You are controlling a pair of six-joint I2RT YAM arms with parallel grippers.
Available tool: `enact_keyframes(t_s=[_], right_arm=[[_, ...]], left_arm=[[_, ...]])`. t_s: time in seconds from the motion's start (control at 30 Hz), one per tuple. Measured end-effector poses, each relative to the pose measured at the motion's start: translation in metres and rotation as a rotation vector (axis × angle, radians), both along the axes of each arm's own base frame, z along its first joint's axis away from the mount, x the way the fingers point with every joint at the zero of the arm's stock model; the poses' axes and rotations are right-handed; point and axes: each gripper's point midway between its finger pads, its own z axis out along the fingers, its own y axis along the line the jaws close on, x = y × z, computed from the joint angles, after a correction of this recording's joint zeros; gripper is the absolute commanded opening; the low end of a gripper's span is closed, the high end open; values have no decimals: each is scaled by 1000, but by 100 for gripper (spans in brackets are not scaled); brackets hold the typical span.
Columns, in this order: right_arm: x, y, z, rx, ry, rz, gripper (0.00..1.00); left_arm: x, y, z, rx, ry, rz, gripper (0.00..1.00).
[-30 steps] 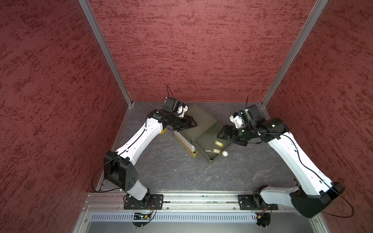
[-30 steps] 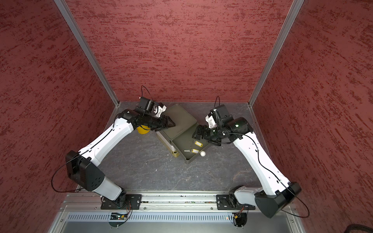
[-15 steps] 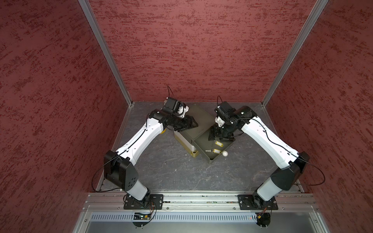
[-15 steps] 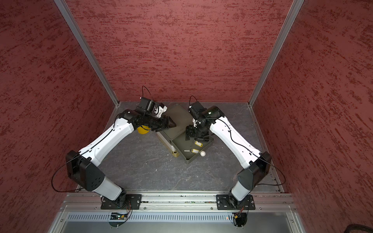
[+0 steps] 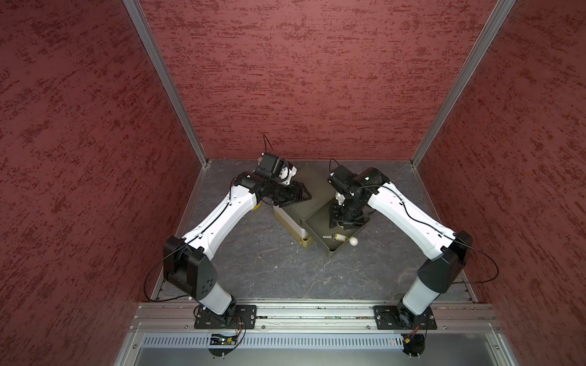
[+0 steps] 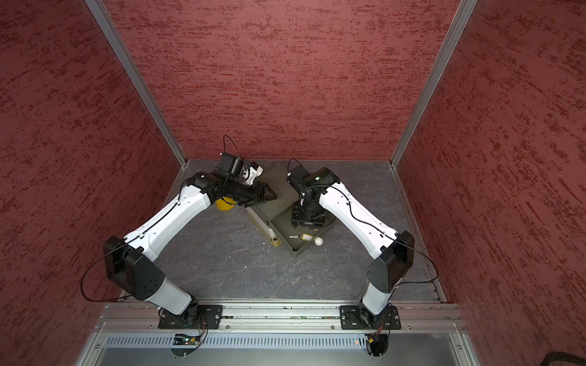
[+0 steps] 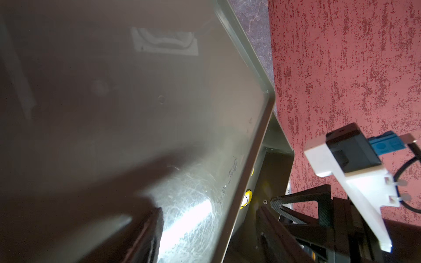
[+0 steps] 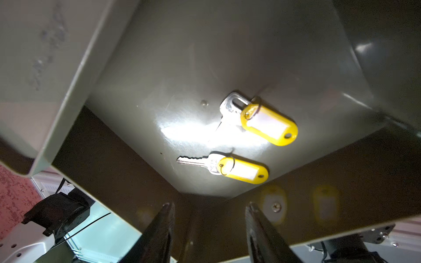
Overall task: Take the keys out of the drawer
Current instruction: Pick up the key from the drawer.
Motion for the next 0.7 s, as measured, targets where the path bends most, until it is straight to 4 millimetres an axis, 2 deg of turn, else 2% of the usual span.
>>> enact_keyframes(t_s=[0.3, 0.7], right_arm=[[-10, 2, -10, -26, 38, -8, 45], [-17, -2, -30, -69, 89, -23, 43]], left_arm=[[0, 0, 0, 0, -1, 0, 68], [0, 0, 0, 2, -5, -5, 68]])
